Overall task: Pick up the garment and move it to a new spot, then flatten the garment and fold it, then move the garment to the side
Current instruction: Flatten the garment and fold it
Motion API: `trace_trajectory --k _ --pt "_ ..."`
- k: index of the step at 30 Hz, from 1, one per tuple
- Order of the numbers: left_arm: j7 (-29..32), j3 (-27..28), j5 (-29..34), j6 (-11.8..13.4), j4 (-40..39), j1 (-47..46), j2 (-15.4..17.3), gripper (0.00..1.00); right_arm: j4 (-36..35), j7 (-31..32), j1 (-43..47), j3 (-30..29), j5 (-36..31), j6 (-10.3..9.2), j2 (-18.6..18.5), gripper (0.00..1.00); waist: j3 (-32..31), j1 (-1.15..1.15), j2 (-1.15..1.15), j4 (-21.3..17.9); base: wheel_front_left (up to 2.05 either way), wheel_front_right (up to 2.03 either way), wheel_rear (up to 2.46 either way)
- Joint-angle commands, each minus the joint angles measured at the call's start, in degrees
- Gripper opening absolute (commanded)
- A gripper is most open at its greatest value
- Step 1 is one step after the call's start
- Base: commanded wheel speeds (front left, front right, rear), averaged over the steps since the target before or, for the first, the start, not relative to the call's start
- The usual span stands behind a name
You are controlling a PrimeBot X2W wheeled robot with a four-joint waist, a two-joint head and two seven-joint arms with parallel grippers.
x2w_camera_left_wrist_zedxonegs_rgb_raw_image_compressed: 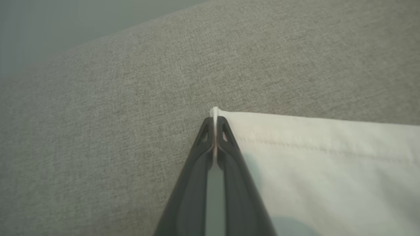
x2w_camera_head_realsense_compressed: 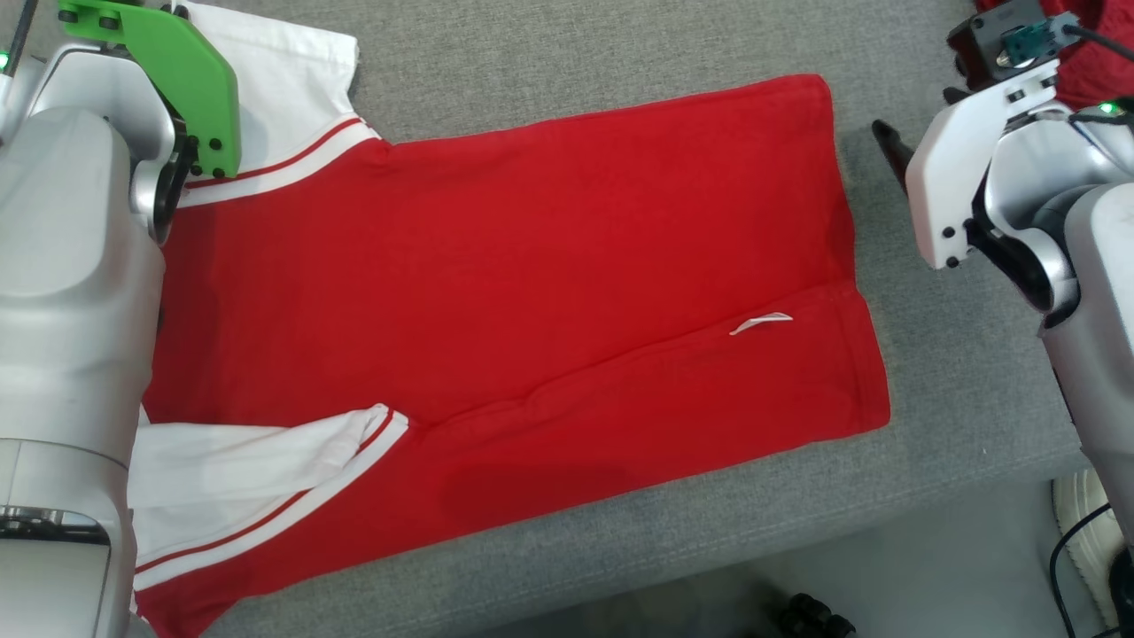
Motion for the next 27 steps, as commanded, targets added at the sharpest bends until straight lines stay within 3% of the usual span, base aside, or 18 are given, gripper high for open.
trace_trajectory --k 1,13,27 --pt "-0.1 -0.44 -0.12 0.2 1.0 0.3 -0.71 0.0 -0.68 -0.17 0.06 -0.74 0.18 -0.1 -0.23 1.0 -0.04 0.0 0.0 0.56 0.0 0.0 0.0" --pt "-3.26 -2.57 -0.97 -0.63 5.34 -0.77 -5.27 0.0 -3.84 -0.81 0.97 -5.31 -2.33 -0.1 1.51 1.0 -0.31 0.0 0.0 2.86 0.0 0.0 0.0" --pt "-5.47 -3.84 -1.84 -1.27 9.7 -2.59 -6.15 0.0 4.95 -1.02 -3.57 -2.47 -3.77 -0.1 5.51 1.0 0.6 0.0 0.0 4.3 0.0 0.0 0.0"
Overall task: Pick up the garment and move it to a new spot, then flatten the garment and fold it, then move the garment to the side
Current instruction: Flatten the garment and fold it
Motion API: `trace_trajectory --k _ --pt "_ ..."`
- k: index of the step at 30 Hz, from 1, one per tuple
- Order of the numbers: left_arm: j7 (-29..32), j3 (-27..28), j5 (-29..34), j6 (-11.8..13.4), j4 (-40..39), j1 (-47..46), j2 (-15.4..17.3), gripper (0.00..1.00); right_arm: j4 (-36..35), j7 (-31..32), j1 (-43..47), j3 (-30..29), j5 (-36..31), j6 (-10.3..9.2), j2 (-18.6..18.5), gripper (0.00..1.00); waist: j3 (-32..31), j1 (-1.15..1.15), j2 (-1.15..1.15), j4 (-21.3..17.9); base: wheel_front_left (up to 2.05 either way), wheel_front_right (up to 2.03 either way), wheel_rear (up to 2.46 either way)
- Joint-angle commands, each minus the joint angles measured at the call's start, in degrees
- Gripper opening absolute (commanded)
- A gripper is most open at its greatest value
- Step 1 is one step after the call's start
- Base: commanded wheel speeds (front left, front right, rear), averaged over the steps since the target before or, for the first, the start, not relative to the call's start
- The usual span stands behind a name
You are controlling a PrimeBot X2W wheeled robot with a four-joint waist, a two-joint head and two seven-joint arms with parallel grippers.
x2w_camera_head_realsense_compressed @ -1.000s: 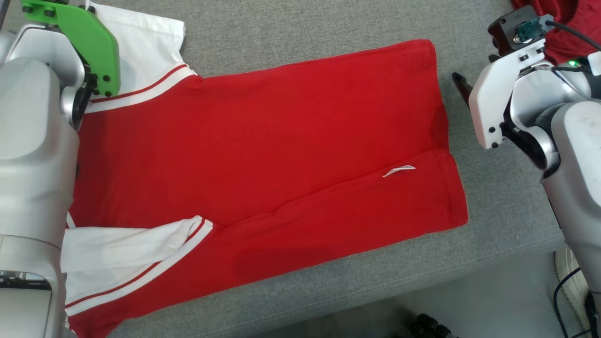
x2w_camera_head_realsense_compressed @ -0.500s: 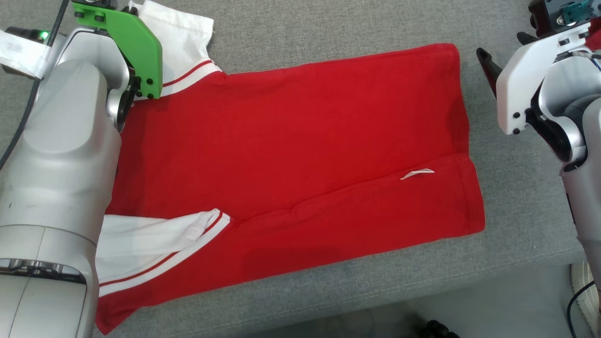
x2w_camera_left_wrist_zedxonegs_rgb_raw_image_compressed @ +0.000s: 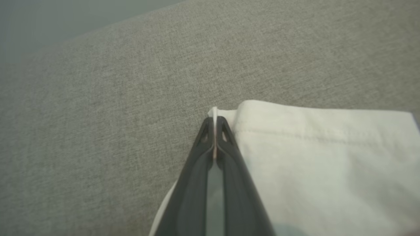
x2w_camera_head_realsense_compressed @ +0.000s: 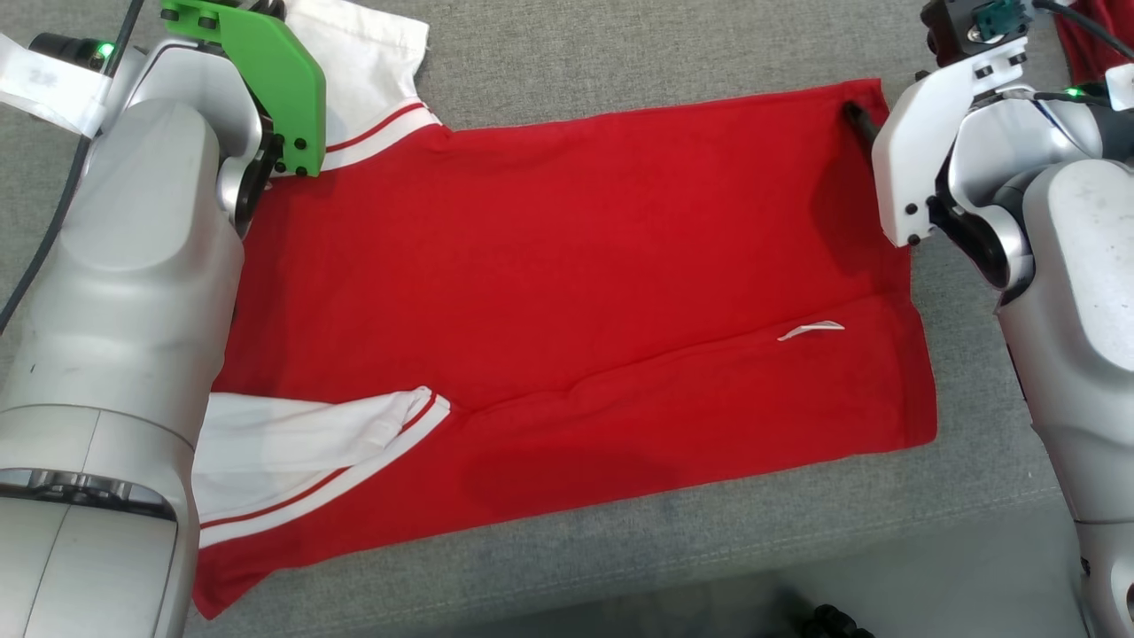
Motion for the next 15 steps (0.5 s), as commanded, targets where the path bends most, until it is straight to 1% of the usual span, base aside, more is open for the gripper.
trace_trajectory --k 1,2,3,4,5,7,9,15 --pt "0.19 -0.38 -0.41 -0.32 1.55 0.72 -0.04 0.0 0.87 -0.1 -0.73 0.42 -0.19 -0.1 0.02 1.0 0.13 0.0 0.0 0.08 0.0 0.0 0.0" --pt "0.12 -0.47 -0.36 -0.38 1.82 0.57 -0.09 0.0 1.39 0.07 -0.87 0.77 0.05 -0.09 0.12 0.87 0.17 0.0 0.0 0.11 0.0 0.0 0.0" --pt "-0.09 -0.58 -0.41 -0.41 2.06 0.46 -0.2 0.0 1.74 -0.15 -1.02 1.0 0.15 -0.1 0.16 0.73 0.19 0.0 0.0 0.13 0.0 0.0 0.0" --pt "-0.18 -0.66 -0.52 -0.43 2.29 0.35 -0.26 0.0 2.14 -0.26 -1.08 1.29 0.32 -0.1 0.24 0.46 0.19 0.0 0.0 0.14 0.0 0.0 0.0" --pt "-0.31 -0.77 -0.59 -0.47 2.55 0.26 -0.27 0.0 2.49 -0.15 -1.08 1.52 0.48 -0.1 0.28 0.31 0.21 0.0 0.0 0.14 0.0 0.0 0.0" --pt "-0.49 -0.98 -0.68 -0.45 2.95 0.1 -0.27 0.0 2.94 -0.41 -1.31 1.94 0.68 -0.1 0.15 0.21 0.22 0.0 0.0 0.16 0.0 0.0 0.0" --pt "-0.76 -1.19 -0.82 -0.49 3.4 -0.09 -0.31 0.0 3.33 -0.8 -1.28 2.36 0.88 -0.1 -0.11 0.0 0.17 0.0 0.0 0.17 0.0 0.0 0.0" --pt "-4.65 -0.92 -1.31 0.11 3.3 -0.67 -0.07 0.0 3.51 -3.76 -0.89 2.88 1.17 -0.1 -0.63 0.0 -0.9 0.0 0.0 0.36 0.0 0.0 0.0"
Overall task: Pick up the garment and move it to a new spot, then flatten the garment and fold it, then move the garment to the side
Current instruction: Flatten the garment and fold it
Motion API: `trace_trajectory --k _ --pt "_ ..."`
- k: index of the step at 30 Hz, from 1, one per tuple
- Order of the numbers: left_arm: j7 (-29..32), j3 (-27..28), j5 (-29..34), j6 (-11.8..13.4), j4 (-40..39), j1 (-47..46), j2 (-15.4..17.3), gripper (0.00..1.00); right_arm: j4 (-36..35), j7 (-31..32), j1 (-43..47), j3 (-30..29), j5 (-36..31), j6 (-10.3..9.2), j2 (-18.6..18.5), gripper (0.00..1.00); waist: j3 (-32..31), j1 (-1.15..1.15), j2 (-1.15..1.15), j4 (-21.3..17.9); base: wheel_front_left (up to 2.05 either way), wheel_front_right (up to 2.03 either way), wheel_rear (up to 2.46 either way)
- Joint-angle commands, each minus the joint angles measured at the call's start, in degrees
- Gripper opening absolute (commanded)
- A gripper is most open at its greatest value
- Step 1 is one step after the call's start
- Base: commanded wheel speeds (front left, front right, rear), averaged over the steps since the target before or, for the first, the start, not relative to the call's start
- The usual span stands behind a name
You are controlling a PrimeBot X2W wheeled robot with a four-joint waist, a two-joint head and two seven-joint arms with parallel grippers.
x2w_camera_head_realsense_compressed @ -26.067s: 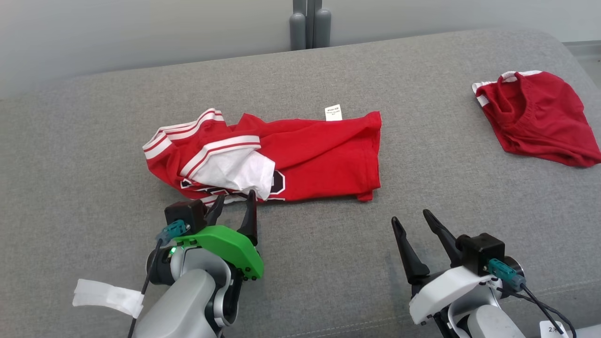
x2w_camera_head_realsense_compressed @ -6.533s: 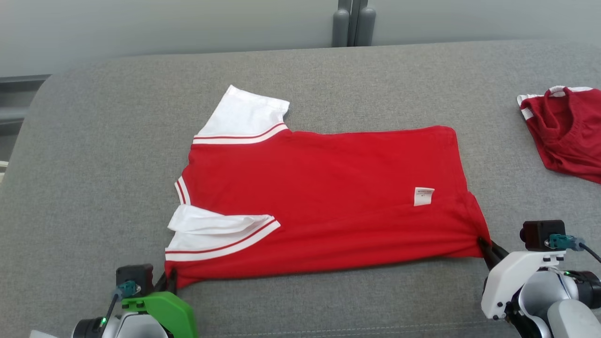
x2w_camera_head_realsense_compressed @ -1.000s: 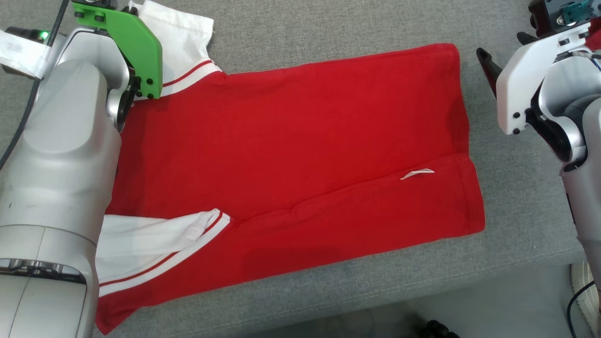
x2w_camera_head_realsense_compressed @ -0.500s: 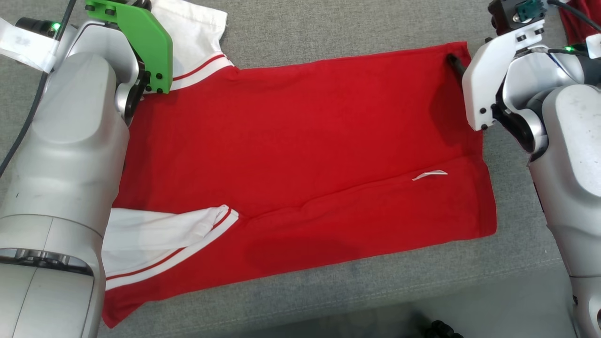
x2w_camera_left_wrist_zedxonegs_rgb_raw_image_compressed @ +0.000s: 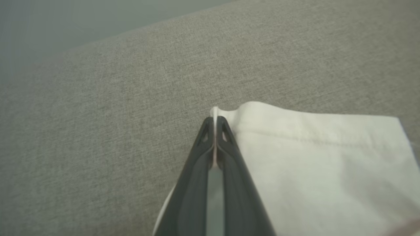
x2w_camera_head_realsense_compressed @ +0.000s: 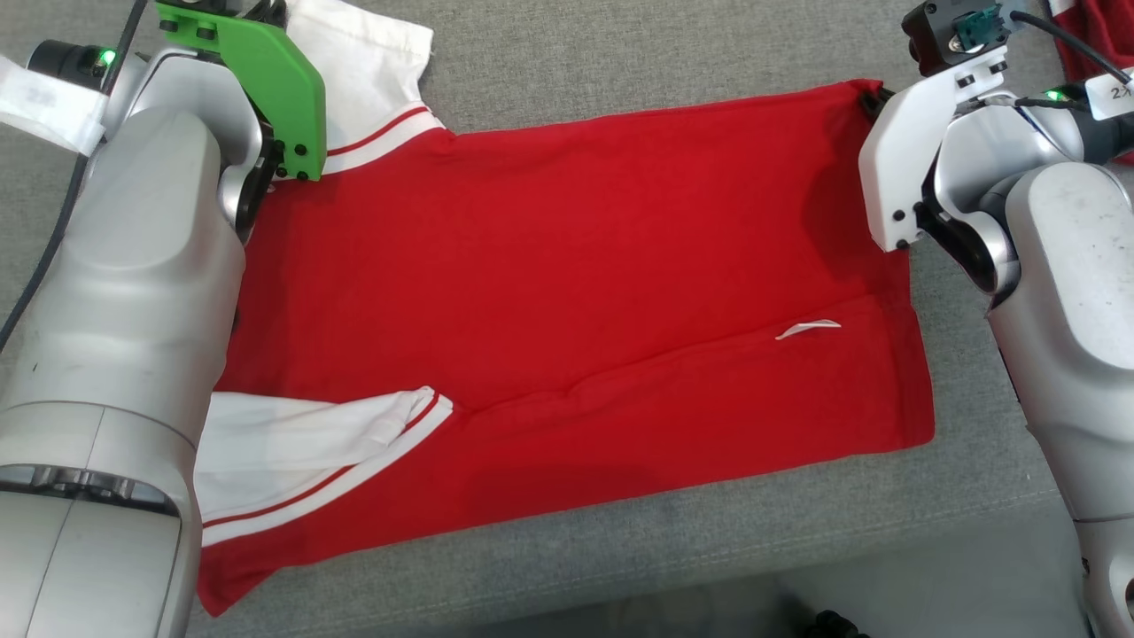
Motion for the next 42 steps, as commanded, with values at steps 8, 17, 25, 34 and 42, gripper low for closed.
trace_trajectory --k 8,17,25,34,42 --pt "-11.1 3.9 -4.26 1.82 -2.22 2.05 -1.04 0.0 0.4 -6.05 2.58 -2.22 2.3 -0.1 -1.56 0.0 -2.94 0.0 0.0 2.89 0.0 0.0 0.0" --pt "-18.16 4.38 -6.5 0.76 -6.42 10.29 -1.94 0.0 -0.23 -11.19 8.8 -3.94 4.51 -0.1 -3.4 0.0 -8.92 0.0 0.0 6.82 0.0 0.0 0.0" --pt "-19.56 5.3 -9.95 0.27 -16.53 25.19 -1.96 0.0 -0.85 -14.63 15.45 -2.95 6.22 -0.1 -5.65 0.0 -15.53 0.0 0.0 9.22 0.0 0.0 0.0" --pt "-14.47 5.25 -11.69 4.96 -34.43 43.21 0.21 0.0 -0.82 -18.08 20.64 1.21 6.39 -0.1 -9.53 0.0 -21.51 0.0 0.0 10.03 0.0 0.0 0.0" --pt "-7.46 5.23 -13.32 9.52 -48.37 55.62 2.69 0.0 -0.3 -18.47 21.29 8.73 7.52 -0.1 -15.02 0.0 -22.74 0.0 0.0 10.56 0.0 0.0 0.0"
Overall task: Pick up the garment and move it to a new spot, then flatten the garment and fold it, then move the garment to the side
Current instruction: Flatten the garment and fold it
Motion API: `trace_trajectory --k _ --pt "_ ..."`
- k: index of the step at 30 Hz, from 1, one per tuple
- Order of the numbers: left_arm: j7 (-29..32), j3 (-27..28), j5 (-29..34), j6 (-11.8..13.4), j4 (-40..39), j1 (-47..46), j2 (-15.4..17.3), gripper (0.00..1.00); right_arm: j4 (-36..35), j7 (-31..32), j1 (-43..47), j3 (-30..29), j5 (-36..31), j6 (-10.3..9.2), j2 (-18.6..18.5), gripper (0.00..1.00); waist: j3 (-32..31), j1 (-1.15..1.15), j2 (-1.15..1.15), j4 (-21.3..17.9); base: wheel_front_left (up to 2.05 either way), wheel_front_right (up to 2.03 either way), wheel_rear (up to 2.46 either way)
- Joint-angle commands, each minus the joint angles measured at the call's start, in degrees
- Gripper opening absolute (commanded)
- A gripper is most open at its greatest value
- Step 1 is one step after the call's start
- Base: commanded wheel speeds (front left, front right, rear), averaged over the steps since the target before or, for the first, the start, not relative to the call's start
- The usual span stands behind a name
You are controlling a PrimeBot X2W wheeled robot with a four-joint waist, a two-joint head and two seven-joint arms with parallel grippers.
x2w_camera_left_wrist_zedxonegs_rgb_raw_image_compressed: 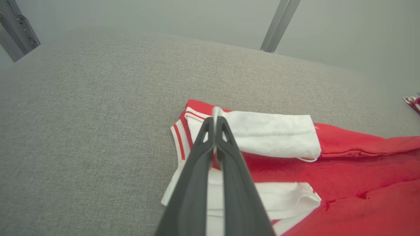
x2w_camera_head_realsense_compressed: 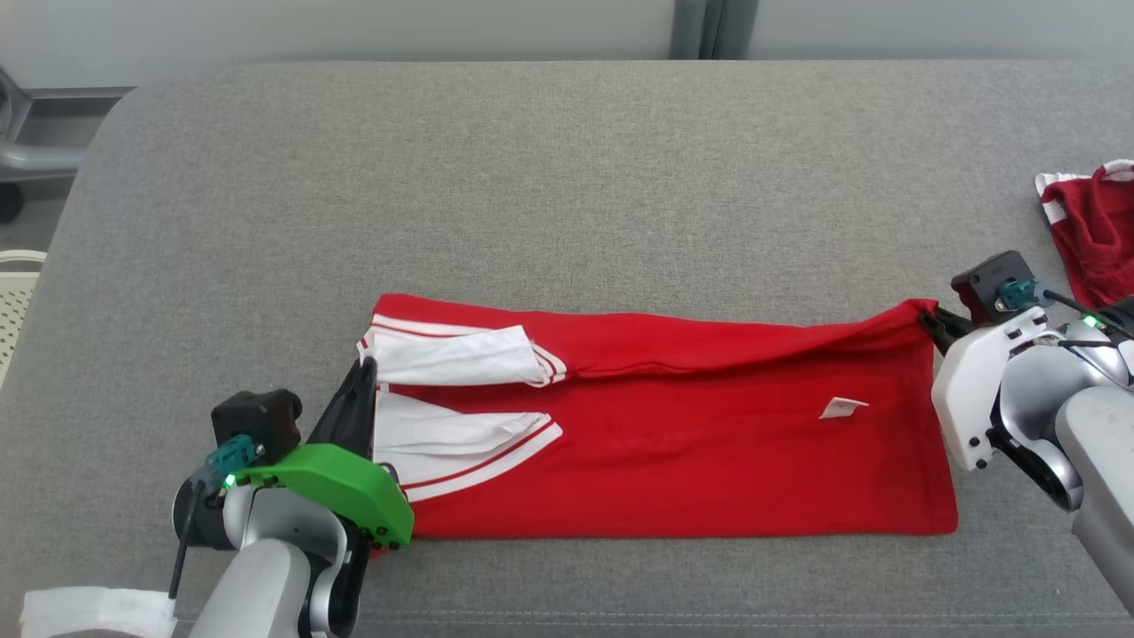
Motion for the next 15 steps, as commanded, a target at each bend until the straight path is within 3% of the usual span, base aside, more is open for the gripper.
trace_trajectory --k 1,11,12,13,14,15 --pt "0.36 0.22 -0.51 0.59 -1.24 1.37 0.53 0.0 0.29 -0.04 -0.13 0.95 0.7 -0.1 -0.73 0.0 -0.34 0.0 0.0 0.29 0.0 0.0 0.0" --pt "3.48 -0.31 -1.28 3.13 -6.11 7.82 1.24 0.0 2.74 -0.37 0.02 8.86 2.73 -0.1 -3.8 0.0 -1.03 0.0 0.0 1.15 0.0 0.0 0.0" --pt "3.67 -0.47 -1.42 3.2 -5.97 8.26 1.13 0.0 3.09 -0.08 0.32 9.24 3.19 -0.1 -3.92 0.29 -1.16 0.0 0.0 1.18 0.0 0.0 0.0" --pt "4.05 -0.81 -1.48 3.2 -5.73 8.73 1.11 0.0 3.41 -0.06 0.51 9.35 3.35 -0.1 -4.04 0.9 -1.33 0.0 0.0 1.19 0.0 0.0 0.0" --pt "4.1 -1.04 -1.24 3.32 -5.55 9.14 1.24 0.0 3.78 -0.11 0.66 9.1 3.54 -0.1 -4.11 1.0 -1.48 0.0 0.0 1.19 0.0 0.0 0.0" --pt "4.09 -1.23 -1.05 3.53 -5.4 9.49 1.27 0.0 4.08 -0.12 1.01 8.95 3.7 -0.1 -3.99 1.0 -1.68 0.0 0.0 1.17 0.0 0.0 0.0"
